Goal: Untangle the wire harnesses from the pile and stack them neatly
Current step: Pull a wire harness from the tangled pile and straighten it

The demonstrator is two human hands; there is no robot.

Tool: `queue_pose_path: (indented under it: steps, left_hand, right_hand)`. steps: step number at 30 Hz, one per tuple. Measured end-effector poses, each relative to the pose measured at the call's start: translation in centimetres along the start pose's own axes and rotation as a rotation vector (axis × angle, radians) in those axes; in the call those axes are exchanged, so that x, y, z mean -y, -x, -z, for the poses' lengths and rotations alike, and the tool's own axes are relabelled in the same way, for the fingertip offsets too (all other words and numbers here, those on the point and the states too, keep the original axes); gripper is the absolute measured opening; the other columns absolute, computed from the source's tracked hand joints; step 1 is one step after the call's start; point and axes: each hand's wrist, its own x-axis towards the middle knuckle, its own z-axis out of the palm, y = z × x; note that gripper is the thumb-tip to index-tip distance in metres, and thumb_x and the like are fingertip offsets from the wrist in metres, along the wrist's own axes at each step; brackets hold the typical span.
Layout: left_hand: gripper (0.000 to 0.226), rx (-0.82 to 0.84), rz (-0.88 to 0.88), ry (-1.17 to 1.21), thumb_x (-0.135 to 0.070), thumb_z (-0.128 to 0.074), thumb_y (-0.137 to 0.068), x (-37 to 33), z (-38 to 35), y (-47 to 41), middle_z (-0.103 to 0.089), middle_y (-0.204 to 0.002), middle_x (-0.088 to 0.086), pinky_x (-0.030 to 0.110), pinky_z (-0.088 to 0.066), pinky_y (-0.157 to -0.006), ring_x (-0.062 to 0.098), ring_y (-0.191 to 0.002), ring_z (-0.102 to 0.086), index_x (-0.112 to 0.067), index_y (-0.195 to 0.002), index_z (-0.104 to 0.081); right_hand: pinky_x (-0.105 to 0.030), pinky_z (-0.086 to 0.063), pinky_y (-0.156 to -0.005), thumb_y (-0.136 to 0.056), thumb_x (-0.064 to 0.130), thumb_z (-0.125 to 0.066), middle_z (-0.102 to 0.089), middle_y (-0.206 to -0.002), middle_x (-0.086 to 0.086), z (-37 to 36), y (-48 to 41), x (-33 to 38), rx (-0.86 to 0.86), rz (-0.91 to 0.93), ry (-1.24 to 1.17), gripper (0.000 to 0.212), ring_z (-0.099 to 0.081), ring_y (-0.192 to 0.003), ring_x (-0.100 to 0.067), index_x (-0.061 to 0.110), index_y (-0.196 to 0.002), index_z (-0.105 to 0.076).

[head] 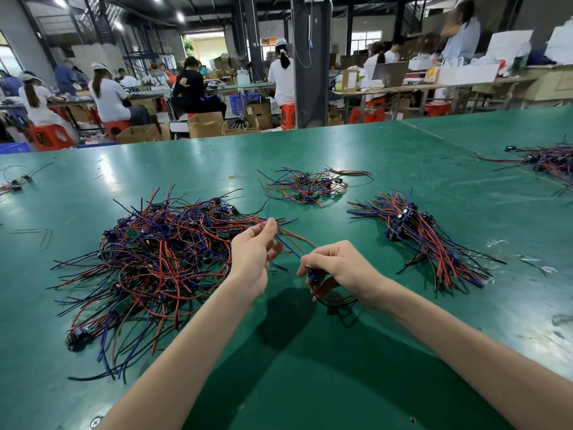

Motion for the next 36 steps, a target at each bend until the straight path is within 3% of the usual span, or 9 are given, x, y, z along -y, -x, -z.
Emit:
queue_pose_path:
  steps: [6,9,16,19,23,33,36]
  left_hand:
    - [0.013,-0.067,-0.023,0.088,-0.01,-0.06,-0.091,-1.2,0.8,-0.8,-0.048,-0.062,-0.001,0.017,-0.041,-0.048,0.002,-0.039,-0.047,-0.009,-0.079,-0.055]
    - [0.015,-0.08,-0.038,0.035,-0.012,-0.061,-0.091,-1.1,1.0,-1.0,-0.047,-0.061,0.0,0.021,-0.037,-0.053,0.005,-0.041,-0.047,-0.009,-0.077,-0.055]
    - [0.013,-0.099,-0.256,-0.158,-0.009,-0.063,-0.089,-0.7,1.4,-0.8,-0.048,-0.069,-0.001,0.015,-0.05,-0.054,0.007,-0.056,-0.05,-0.014,-0.08,-0.056]
    - [0.014,-0.126,-0.187,-0.065,-0.006,-0.067,-0.086,-0.9,1.4,-0.9,-0.051,-0.067,-0.002,0.015,-0.051,-0.053,0.0,-0.049,-0.052,-0.013,-0.079,-0.056]
    - [0.017,-0.15,-0.097,0.047,-0.004,-0.07,-0.082,-1.1,1.6,-1.1,-0.051,-0.068,0.001,0.015,-0.051,-0.051,0.003,-0.046,-0.05,-0.011,-0.078,-0.055]
    - [0.007,-0.118,-0.181,-0.002,0.0,-0.066,-0.085,-1.2,1.5,-1.0,-0.064,-0.072,0.006,0.014,-0.053,-0.056,0.005,-0.054,-0.057,-0.006,-0.082,-0.061]
    - [0.004,-0.11,-0.191,-0.053,-0.002,-0.065,-0.086,-1.1,1.5,-1.0,-0.067,-0.068,0.0,0.014,-0.053,-0.056,0.002,-0.053,-0.058,-0.006,-0.085,-0.064]
  right_hand:
    - [-0.027,-0.052,-0.046,-0.091,0.01,-0.056,-0.058,-0.052,-0.005,0.1,0.1,0.0,0.015,0.001,0.016,0.031,-0.054,-0.046,-0.014,0.008,-0.063,-0.07]
    - [-0.028,-0.053,-0.048,-0.091,0.01,-0.056,-0.058,-0.052,-0.004,0.1,0.1,0.0,0.012,-0.008,0.032,0.031,-0.053,-0.046,-0.014,0.007,-0.064,-0.07]
    - [-0.026,-0.053,-0.049,-0.091,0.01,-0.057,-0.059,-0.053,-0.003,0.1,0.2,0.2,0.03,-0.027,0.086,0.028,-0.052,-0.044,-0.013,0.007,-0.066,-0.07]
    - [-0.028,-0.053,-0.051,-0.09,0.011,-0.058,-0.058,-0.053,-0.001,0.1,0.3,0.2,0.047,-0.032,0.114,0.028,-0.052,-0.047,-0.014,0.011,-0.064,-0.07]
    - [-0.03,-0.054,-0.052,-0.089,0.011,-0.058,-0.057,-0.053,-0.001,0.1,0.3,0.2,0.049,-0.027,0.113,0.028,-0.052,-0.048,-0.015,0.01,-0.064,-0.07]
    - [-0.03,-0.054,-0.051,-0.088,0.009,-0.059,-0.058,-0.056,-0.007,0.3,0.2,0.1,0.081,-0.037,0.111,0.028,-0.053,-0.048,-0.016,0.011,-0.063,-0.071]
    - [-0.031,-0.053,-0.052,-0.088,0.011,-0.06,-0.058,-0.056,-0.006,0.3,0.2,-0.1,0.117,-0.053,0.115,0.029,-0.052,-0.049,-0.017,0.013,-0.061,-0.072]
